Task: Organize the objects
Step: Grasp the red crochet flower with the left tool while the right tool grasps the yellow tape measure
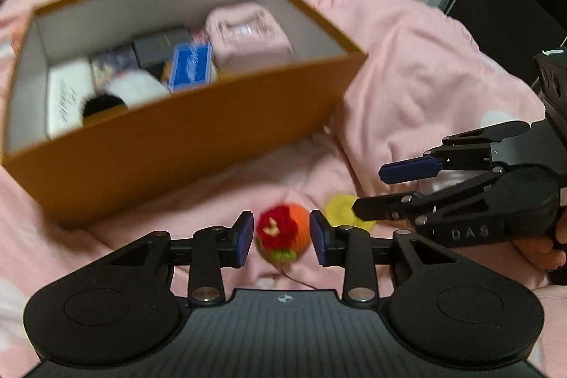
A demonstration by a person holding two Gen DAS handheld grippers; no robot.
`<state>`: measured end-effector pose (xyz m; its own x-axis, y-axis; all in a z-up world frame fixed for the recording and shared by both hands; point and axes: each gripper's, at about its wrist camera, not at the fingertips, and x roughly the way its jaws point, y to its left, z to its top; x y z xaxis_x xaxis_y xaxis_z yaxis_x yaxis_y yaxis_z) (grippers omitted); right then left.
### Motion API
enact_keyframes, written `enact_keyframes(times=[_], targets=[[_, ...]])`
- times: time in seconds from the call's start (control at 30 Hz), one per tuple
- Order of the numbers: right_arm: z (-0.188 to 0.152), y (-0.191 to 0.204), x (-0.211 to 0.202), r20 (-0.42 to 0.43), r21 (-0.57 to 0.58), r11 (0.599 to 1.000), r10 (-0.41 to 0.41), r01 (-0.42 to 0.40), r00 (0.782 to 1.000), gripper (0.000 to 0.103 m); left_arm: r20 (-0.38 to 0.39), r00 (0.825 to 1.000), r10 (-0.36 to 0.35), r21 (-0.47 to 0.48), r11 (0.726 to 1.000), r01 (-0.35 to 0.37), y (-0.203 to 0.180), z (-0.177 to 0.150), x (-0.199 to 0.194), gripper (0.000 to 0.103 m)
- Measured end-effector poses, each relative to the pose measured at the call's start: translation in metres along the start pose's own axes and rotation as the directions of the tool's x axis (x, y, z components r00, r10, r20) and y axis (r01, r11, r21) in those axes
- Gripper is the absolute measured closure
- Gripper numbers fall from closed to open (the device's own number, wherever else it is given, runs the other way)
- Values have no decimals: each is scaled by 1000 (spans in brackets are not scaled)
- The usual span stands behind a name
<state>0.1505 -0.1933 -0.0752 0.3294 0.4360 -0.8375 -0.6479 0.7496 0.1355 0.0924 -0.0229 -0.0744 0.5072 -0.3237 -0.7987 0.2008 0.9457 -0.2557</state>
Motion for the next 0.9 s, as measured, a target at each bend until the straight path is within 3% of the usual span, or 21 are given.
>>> enact_keyframes(times=[0.1, 0.2, 0.33, 0.5, 0.63, 0.9], targets=[[-5, -4, 7, -21, 17, 999, -28, 28, 999, 51, -11, 1000, -12, -49, 999, 12, 6, -6, 11, 55], [-7, -9, 10, -30, 44, 999, 2, 0, 1000, 51, 4, 1000, -21, -87, 996, 22, 9, -6, 16, 53], [-8, -8, 13, -41, 44, 999, 15, -13, 999, 51, -37, 999, -10, -132, 991, 5, 15, -5, 30, 53], [-12, -11, 22, -77, 62, 998, 15, -10, 997, 51, -51, 997, -56, -196, 980, 45, 22, -6, 42, 49], [-10, -10, 28, -99, 63, 998, 34, -28, 994, 44, -67, 994, -84, -208, 976, 68, 22, -7, 49, 52], [-10, -14, 47, -153, 72, 997, 28, -17, 988, 42, -79, 992, -93, -216, 974, 74, 21, -5, 56, 53]])
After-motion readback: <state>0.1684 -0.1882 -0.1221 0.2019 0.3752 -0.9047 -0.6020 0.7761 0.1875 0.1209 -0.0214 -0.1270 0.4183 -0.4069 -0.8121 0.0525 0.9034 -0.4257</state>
